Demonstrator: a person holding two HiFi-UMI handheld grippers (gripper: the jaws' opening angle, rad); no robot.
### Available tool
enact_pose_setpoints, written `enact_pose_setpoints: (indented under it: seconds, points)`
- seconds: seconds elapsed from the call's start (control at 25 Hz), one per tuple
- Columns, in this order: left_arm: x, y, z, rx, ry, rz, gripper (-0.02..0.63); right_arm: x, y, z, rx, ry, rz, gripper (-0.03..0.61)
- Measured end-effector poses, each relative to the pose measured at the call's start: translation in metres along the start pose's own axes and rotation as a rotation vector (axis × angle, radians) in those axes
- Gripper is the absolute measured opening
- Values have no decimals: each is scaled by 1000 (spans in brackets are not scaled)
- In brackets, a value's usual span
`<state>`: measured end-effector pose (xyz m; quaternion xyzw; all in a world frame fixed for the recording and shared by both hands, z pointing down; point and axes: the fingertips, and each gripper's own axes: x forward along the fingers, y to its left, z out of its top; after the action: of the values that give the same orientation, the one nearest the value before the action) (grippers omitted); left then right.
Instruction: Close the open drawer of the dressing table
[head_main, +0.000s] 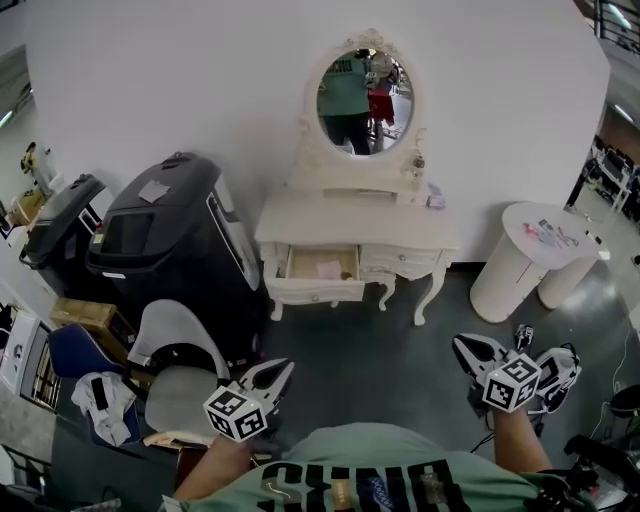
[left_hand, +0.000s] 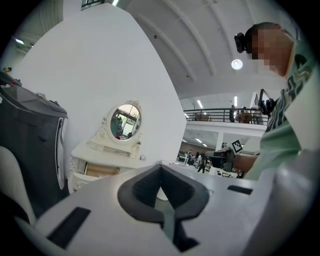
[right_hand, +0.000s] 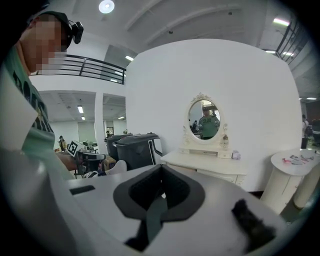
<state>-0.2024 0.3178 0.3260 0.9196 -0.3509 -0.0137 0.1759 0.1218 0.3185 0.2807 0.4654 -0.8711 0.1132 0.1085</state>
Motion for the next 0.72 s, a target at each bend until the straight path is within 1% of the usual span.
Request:
enact_pose_setpoints:
  seconds: [0.12, 0.28, 0.44, 0.56, 0.72]
  points:
    - [23, 1, 4, 16, -11, 55, 2, 16, -31, 5, -15, -8, 55, 11]
    - [60, -9, 9, -7, -53, 131, 2, 37, -81, 23, -21, -24, 133, 11]
    - [97, -23, 8, -13, -60, 195, 2, 45, -125, 33, -56, -34, 201, 11]
    - [129, -32, 12, -30, -76, 216, 2, 50, -160, 30, -52, -37, 230, 11]
    - [162, -36, 10, -21, -43, 229, 2, 59, -191, 21, -26, -32, 257, 11]
